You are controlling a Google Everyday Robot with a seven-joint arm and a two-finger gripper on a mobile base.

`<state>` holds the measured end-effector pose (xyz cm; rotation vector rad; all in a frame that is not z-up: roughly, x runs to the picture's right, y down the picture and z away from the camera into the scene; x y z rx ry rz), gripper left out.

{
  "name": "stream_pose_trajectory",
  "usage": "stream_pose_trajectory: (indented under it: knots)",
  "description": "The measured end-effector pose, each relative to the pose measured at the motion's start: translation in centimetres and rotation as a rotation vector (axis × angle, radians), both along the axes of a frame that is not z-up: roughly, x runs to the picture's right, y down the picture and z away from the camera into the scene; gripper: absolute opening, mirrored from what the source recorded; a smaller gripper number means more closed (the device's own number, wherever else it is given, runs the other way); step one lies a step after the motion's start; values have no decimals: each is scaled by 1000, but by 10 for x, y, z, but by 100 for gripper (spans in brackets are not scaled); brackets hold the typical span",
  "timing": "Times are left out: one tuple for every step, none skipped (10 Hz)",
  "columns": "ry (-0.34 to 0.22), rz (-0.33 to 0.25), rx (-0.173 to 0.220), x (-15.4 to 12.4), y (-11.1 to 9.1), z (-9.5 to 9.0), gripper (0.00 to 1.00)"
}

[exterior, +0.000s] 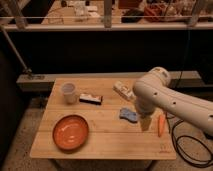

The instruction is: Pick up the ceramic bowl

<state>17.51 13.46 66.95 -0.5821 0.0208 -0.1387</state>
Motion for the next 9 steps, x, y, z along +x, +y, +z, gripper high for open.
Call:
stream_pose_trajectory:
  knots:
    - [-7,-12,0,-3,2,-1,80]
    - [-11,-19,-2,-4,5,-2,80]
    - [-24,-39,-3,-13,6,-3,80]
    - [-37,-54,-3,-23,7,-3,80]
    - [-43,-63,-3,-28,8,-3,80]
    - [-50,-74,-4,-34,10,-4,80]
    - [-62,-89,-1,-41,10,-4,80]
    - [-69,-100,0,-44,10,-5,80]
    - [-79,-118,2,-50,11,-5,80]
